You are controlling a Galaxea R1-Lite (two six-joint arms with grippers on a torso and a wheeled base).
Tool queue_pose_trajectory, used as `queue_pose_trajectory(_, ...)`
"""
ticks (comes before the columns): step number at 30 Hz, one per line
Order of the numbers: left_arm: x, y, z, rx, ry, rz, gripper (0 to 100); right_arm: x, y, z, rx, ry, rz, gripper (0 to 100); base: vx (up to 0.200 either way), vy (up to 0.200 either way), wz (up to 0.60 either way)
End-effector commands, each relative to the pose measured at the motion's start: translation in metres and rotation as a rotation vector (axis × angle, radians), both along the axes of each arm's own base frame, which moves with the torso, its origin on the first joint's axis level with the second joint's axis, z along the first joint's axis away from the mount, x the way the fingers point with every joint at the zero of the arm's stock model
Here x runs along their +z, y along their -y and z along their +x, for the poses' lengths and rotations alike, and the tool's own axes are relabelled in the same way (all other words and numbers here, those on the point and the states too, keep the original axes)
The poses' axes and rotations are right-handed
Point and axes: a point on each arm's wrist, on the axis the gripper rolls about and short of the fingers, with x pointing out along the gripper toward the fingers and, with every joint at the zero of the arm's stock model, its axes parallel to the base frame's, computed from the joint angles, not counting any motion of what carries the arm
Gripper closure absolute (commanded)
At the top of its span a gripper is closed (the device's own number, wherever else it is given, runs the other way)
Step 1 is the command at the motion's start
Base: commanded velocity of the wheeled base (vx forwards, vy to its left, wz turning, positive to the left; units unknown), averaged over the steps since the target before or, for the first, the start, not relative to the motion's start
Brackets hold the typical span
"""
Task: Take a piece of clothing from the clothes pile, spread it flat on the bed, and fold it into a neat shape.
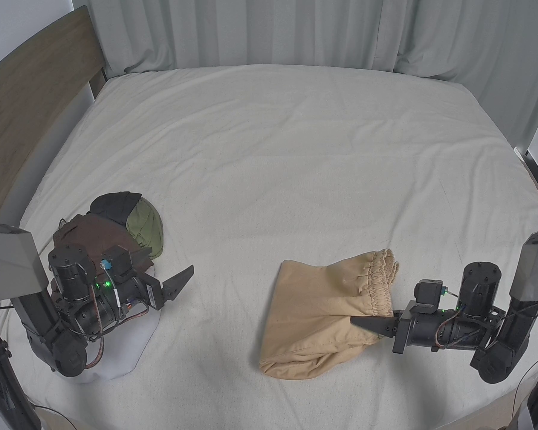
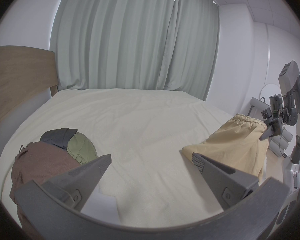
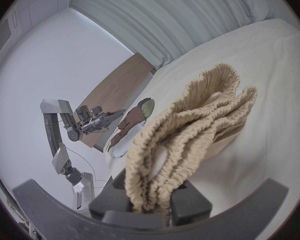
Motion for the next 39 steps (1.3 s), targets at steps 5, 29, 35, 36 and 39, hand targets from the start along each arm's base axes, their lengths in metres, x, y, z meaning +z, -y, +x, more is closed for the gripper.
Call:
queue_pose_trajectory(5,0.007,-0.002,-0.001,0.005,0.025,-0.006,0,0.011,-0.001,0.002,0.041,0.047,0.031,100,0.000,0.000,0.00)
queue_pose_trajectory(29,0.017,-0.004,-0.006,0.008,0.039,-0.042,0,0.053,-0.016,0.038,0.160,0.091,0.235,100,0.000,0.000,0.00)
queue_pose_trajectory(35,0.017,-0.005,-0.007,0.011,0.032,-0.058,0,0.061,-0.021,0.048,0.162,0.108,0.268,100,0.000,0.000,0.00)
queue_pose_trajectory(36,0.017,-0.005,-0.007,0.011,0.032,-0.058,0,0.061,-0.021,0.048,0.162,0.108,0.268,100,0.000,0.000,0.00)
queue_pose_trajectory(39,0.016,-0.004,-0.007,0.009,0.025,-0.058,0,0.066,-0.025,0.064,0.155,0.111,0.299,100,0.000,0.000,0.00)
